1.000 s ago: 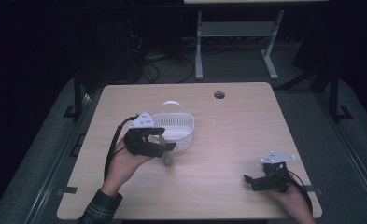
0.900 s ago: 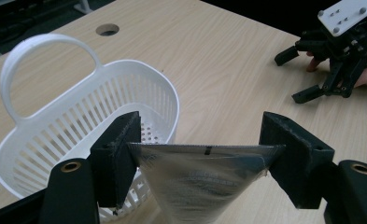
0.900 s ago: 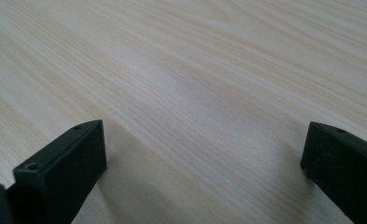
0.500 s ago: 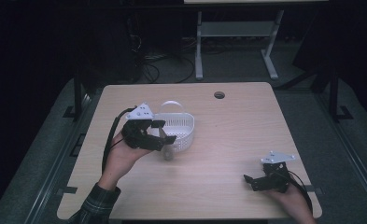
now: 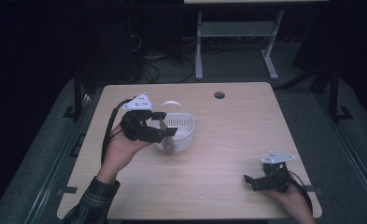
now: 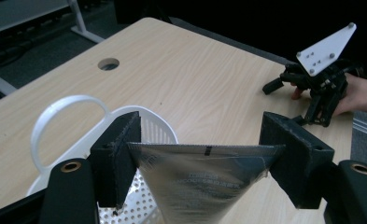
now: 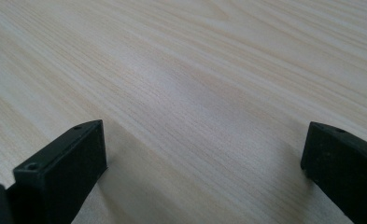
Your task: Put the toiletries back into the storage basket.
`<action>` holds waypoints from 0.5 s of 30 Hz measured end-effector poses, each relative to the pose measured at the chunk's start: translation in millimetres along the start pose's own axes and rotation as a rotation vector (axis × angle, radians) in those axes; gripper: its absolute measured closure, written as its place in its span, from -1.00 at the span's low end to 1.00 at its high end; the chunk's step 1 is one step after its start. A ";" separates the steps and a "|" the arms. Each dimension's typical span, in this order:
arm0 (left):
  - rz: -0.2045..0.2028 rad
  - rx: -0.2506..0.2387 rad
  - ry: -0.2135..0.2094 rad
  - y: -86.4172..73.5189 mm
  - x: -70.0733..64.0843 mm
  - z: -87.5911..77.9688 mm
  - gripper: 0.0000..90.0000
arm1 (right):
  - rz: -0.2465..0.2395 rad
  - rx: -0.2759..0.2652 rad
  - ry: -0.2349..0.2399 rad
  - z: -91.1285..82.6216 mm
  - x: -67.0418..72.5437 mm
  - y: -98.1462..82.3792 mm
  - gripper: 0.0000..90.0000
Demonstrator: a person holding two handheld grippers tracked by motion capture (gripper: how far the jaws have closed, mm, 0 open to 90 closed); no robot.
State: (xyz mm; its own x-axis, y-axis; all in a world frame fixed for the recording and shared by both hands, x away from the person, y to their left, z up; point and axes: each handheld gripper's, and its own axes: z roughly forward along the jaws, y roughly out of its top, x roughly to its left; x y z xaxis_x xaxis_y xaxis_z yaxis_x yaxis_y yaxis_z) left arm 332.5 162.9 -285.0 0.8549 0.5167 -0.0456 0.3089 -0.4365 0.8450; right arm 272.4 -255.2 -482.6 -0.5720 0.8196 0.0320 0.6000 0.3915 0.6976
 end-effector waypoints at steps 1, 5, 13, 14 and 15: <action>-0.002 -0.001 0.002 1.4 0.6 -0.5 -0.34 | 0.000 0.000 0.000 0.0 0.0 0.0 -1.00; -0.006 -0.012 0.006 7.0 5.0 -2.8 -0.34 | 0.000 0.000 0.000 0.0 0.0 0.0 -1.00; -0.011 -0.020 0.021 15.3 14.1 -5.3 -0.34 | -0.001 0.000 0.000 0.0 -0.1 0.0 -1.00; -0.012 -0.019 0.022 16.0 15.1 -5.4 -0.34 | -0.001 0.000 0.000 0.1 -0.1 0.0 -1.00; -0.013 -0.018 0.027 17.0 16.5 -5.4 -0.34 | 0.000 0.000 0.000 0.0 -0.1 0.0 -1.00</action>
State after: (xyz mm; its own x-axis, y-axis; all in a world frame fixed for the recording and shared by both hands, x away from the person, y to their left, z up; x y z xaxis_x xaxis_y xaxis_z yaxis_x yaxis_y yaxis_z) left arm 349.6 168.0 -268.6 0.8392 0.5421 -0.0429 0.3123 -0.4159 0.8541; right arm 272.4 -255.2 -482.6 -0.5723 0.8194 0.0318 0.5995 0.3917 0.6979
